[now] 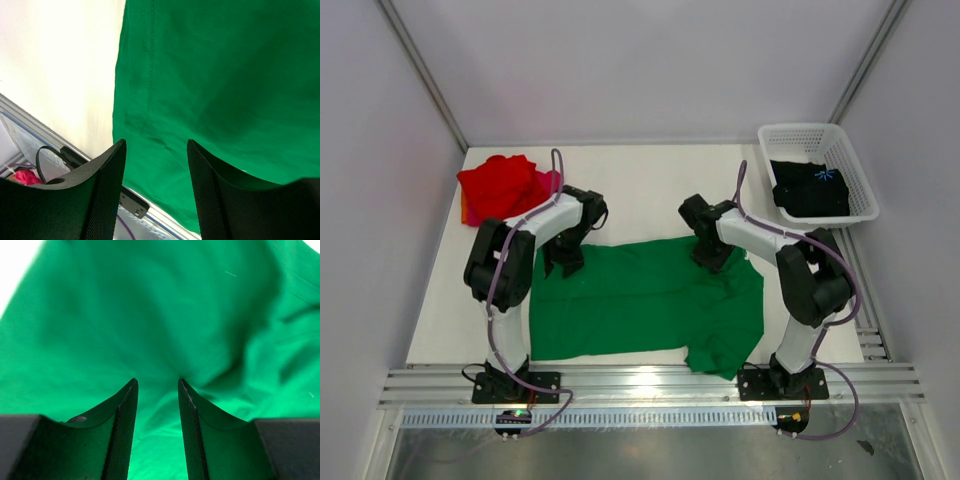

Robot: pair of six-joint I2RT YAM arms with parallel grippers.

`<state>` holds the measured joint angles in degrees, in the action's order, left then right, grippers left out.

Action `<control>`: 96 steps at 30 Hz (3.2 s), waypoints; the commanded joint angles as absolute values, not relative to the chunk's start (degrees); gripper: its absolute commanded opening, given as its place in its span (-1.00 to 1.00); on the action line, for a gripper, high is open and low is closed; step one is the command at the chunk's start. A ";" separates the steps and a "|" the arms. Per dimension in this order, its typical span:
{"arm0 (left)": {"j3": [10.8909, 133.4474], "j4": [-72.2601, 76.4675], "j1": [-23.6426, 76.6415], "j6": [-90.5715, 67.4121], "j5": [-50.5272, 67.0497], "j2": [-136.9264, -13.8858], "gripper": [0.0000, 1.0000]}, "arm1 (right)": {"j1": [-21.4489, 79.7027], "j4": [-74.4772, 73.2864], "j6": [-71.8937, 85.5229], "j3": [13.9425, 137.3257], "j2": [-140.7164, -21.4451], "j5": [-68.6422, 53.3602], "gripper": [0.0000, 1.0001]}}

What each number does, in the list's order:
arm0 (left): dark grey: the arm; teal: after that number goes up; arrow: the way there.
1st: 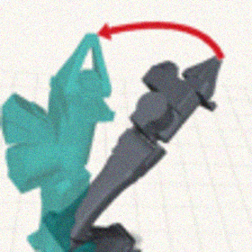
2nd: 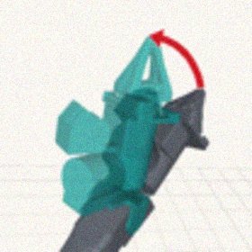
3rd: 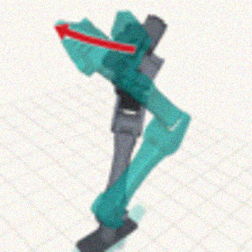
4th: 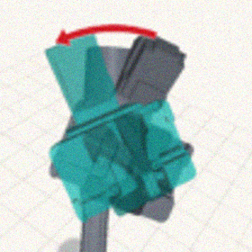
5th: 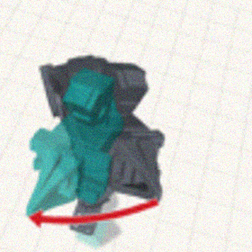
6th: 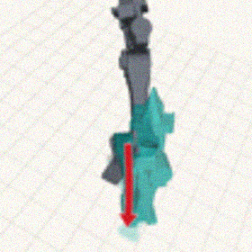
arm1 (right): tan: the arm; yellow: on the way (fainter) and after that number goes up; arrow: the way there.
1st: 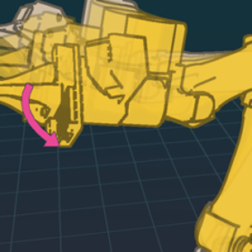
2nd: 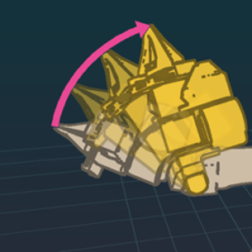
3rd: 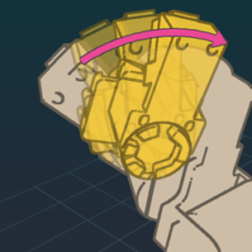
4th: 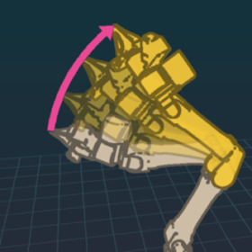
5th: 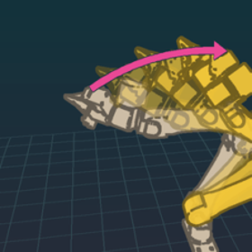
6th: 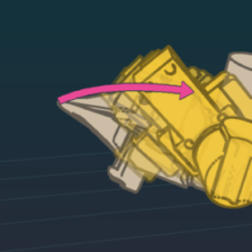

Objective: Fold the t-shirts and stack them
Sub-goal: Fold the flattened tshirt in 1/3 of the way, then grap the side of the flattened tshirt closest away from the robot with both arms

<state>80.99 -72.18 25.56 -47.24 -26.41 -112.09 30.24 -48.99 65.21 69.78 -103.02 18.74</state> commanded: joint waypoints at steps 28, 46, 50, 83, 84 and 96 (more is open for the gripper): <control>78.57 -70.14 25.66 -49.31 -21.26 -100.81 0.08 | 41.56 -42.45 38.79 61.79 -74.01 24.80 -0.17; 82.00 -72.60 25.66 -47.29 -21.88 -102.92 0.08 | 74.87 -85.42 53.51 77.86 -93.49 28.48 -0.15; 82.88 -73.39 25.66 -46.76 -22.06 -102.66 0.08 | 78.65 -84.39 58.17 76.56 -95.80 23.92 -0.15; 82.79 -71.63 25.66 -44.47 -18.28 -102.22 0.07 | 84.64 -74.54 72.69 62.67 -95.62 18.02 0.16; 82.79 -71.63 25.75 -44.39 -18.28 -102.22 0.06 | 84.64 -74.36 72.77 61.71 -95.54 17.76 0.16; 83.41 -72.16 25.66 -44.47 -18.37 -101.78 0.07 | 84.64 -69.17 72.86 56.34 -98.26 17.23 0.16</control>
